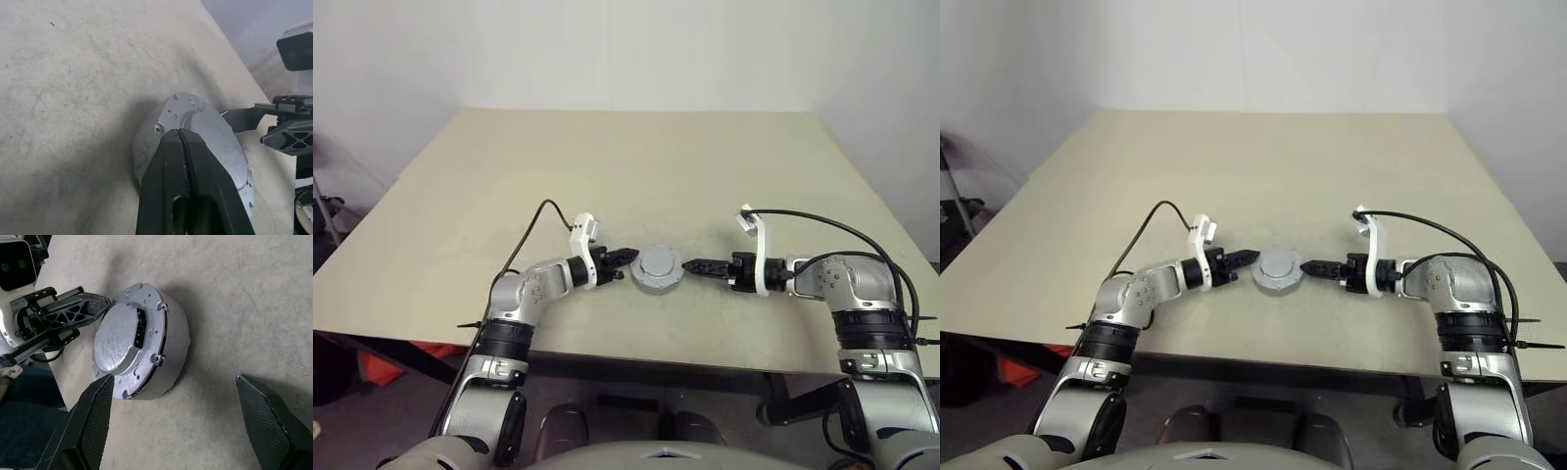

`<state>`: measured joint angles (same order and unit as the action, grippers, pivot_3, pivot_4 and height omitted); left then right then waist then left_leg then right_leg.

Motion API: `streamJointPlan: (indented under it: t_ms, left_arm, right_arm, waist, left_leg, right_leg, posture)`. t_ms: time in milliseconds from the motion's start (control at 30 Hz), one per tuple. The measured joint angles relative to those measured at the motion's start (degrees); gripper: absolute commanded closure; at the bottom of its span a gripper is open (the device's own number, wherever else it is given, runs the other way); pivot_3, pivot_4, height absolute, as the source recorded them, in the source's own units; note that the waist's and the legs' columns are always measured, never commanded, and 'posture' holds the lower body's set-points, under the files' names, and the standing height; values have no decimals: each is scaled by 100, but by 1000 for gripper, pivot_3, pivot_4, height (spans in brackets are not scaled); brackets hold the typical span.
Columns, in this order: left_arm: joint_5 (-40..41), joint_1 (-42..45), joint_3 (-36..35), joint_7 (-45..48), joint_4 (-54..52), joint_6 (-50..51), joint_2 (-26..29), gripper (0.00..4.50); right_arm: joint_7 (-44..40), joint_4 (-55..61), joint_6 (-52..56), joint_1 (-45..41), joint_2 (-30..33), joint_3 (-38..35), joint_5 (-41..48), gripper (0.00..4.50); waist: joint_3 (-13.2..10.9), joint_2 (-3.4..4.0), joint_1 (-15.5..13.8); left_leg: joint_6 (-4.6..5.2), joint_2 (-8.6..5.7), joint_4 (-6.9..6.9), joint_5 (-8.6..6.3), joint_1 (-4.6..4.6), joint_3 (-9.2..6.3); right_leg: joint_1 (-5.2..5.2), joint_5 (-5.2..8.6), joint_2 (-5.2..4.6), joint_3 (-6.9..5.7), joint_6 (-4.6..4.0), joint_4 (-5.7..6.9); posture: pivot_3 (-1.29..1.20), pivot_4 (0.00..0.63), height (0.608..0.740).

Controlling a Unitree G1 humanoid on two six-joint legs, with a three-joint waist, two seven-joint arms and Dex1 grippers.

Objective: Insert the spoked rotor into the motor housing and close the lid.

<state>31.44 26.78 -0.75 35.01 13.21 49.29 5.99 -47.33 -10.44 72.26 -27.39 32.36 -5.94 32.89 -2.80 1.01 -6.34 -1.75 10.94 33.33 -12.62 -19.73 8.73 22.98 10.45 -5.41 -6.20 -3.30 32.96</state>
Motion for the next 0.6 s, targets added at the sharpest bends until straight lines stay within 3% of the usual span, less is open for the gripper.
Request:
streamJointPlan:
  t_ms: [133,367,600]
  left_arm:
    - [-3,0,-7,1,5,-7,20,4500]
    - [-6,1,-17,-5,20,-38,39,4500]
    - [-8,-16,-54,-29,22,-56,84,4500]
  right_arm:
    - [42,-4,143,-3,-53,-63,71,30]
    - [355,-3,896,-124,-670,-300,371,30]
    - [800,-229,1003,-309,-1096,-607,373,30]
  waist:
    - [0,0,-2]
    - [1,0,10]
    - [1,0,33]
  left_leg:
    - [-3,1,1,2,4,0]
    - [-13,1,3,6,8,-1]
    - [-45,1,3,5,15,-1]
  right_leg:
    - [0,7,1,0,11,6]
    - [0,7,3,1,11,17]
    - [0,15,3,3,25,29]
  posture:
    - [0,0,740]
    - [0,0,740]
    - [0,0,740]
